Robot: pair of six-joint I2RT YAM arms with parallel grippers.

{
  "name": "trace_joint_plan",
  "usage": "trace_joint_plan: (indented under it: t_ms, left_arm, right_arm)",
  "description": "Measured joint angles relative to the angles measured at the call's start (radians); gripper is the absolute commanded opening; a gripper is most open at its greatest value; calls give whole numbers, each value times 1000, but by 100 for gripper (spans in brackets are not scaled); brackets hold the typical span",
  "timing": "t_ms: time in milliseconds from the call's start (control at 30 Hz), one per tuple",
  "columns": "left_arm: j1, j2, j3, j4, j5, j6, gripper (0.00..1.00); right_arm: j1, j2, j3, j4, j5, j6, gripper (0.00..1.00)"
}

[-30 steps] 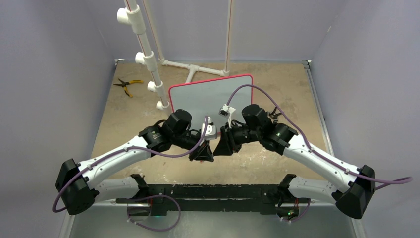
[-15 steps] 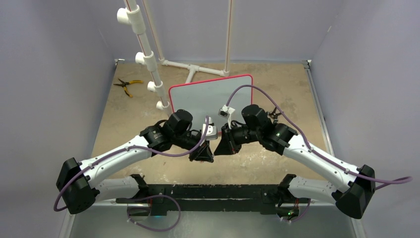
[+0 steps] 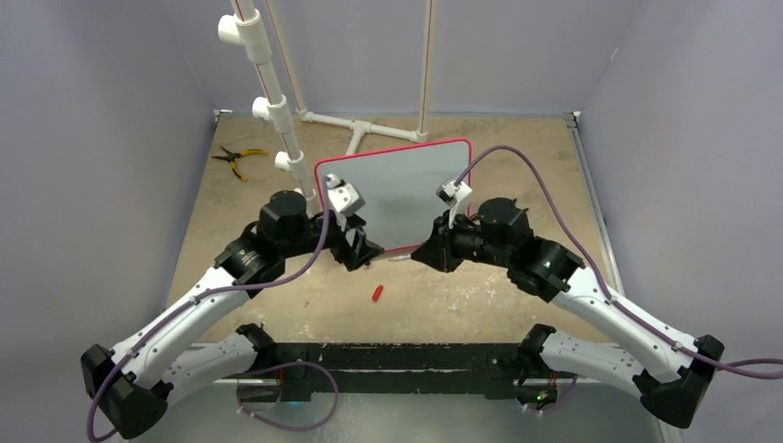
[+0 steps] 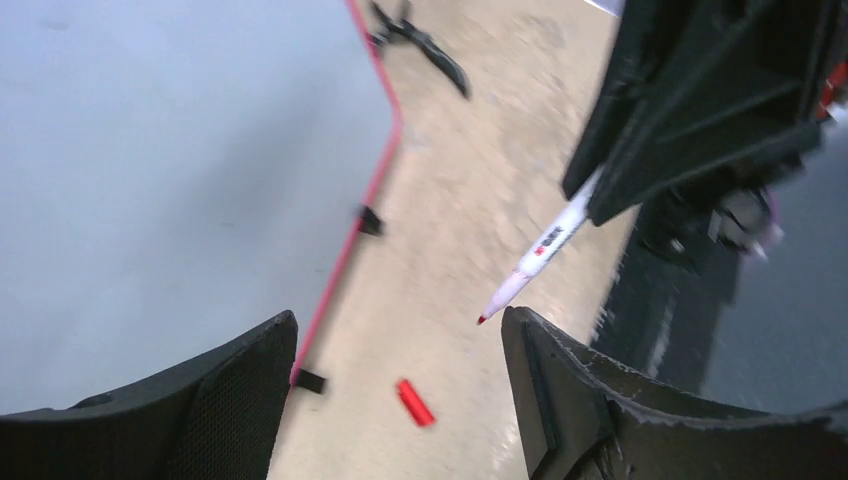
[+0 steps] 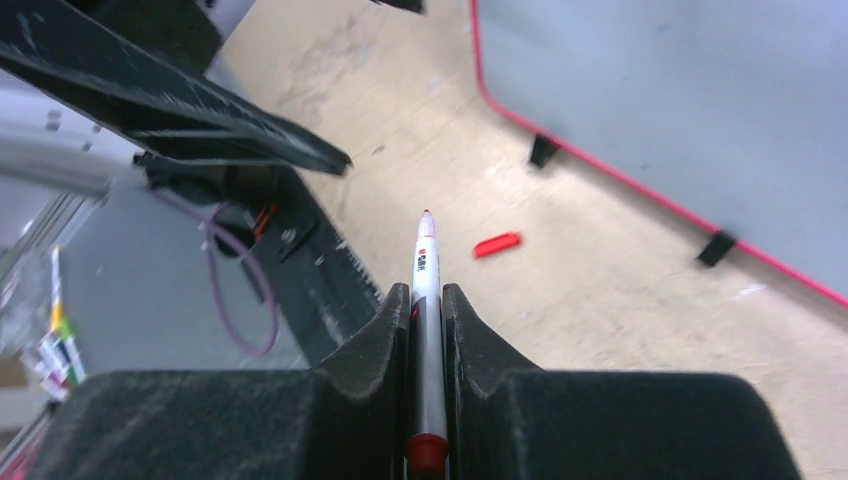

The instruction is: Write a sentence on the whiteboard

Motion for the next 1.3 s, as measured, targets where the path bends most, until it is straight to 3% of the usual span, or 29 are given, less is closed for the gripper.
trace_joint_plan:
  t_ms: [167,533,900,1300]
  left_arm:
    - [48,-55,0,31,-166,-63,73]
    - [147,-38,-44,-48,-396,-175,70]
    - [297,26,-71,-102,-401,-204,66]
    - [402,74,-105,-74,-291,-198,57]
  right_arm:
    - [0,-50,-67,115,127,-10,0]
    - [0,-126,-316,554,201,-13,0]
    - [24,7,-369,892,239,-6,0]
    - [82,258,-273,1041,330,-29,0]
